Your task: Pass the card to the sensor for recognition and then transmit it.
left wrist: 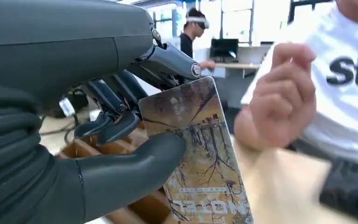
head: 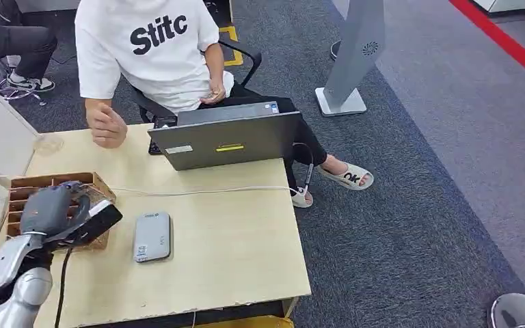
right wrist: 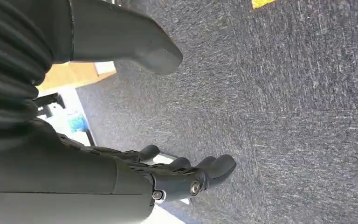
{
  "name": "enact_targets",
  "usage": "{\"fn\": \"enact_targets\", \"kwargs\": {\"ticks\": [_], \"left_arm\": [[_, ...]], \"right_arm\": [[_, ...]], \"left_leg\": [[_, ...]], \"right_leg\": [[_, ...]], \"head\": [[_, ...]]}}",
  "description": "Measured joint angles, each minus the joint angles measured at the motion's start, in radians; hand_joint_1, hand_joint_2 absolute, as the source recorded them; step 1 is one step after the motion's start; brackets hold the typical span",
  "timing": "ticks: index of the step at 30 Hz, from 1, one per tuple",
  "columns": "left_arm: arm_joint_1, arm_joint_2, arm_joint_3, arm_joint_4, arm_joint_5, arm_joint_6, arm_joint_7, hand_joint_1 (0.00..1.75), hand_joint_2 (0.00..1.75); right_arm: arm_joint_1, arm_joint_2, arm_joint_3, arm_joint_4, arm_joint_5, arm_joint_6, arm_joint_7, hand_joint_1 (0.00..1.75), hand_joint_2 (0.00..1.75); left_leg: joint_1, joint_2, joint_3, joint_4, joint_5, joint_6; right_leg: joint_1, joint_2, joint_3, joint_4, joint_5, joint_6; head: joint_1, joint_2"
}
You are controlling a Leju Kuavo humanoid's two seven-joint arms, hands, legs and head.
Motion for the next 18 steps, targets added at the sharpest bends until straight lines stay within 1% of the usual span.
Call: {"fn": "enact_targets", "kwargs": {"ticks": [5, 18], "left_arm": [[-0.053, 0.043, 0.05, -0.042, 0.009, -0.011, 0.0, 1.75, 1.75], [-0.06, 0.059, 0.072, -0.067, 0.009, -0.011, 0.0, 1.75, 1.75]], "right_arm": [[0.001, -0.001, 0.0, 0.0, 0.0, 0.0, 0.003, 0.0, 1.75], [0.001, -0.001, 0.0, 0.0, 0.0, 0.0, 0.003, 0.0, 1.75]], "left_leg": [[0.0, 0.0, 0.0, 0.0, 0.0, 0.0], [0.0, 0.0, 0.0, 0.0, 0.0, 0.0]], "right_leg": [[0.0, 0.0, 0.0, 0.0, 0.0, 0.0], [0.0, 0.0, 0.0, 0.0, 0.0, 0.0]], "head": [[0.0, 0.0], [0.0, 0.0]]}}
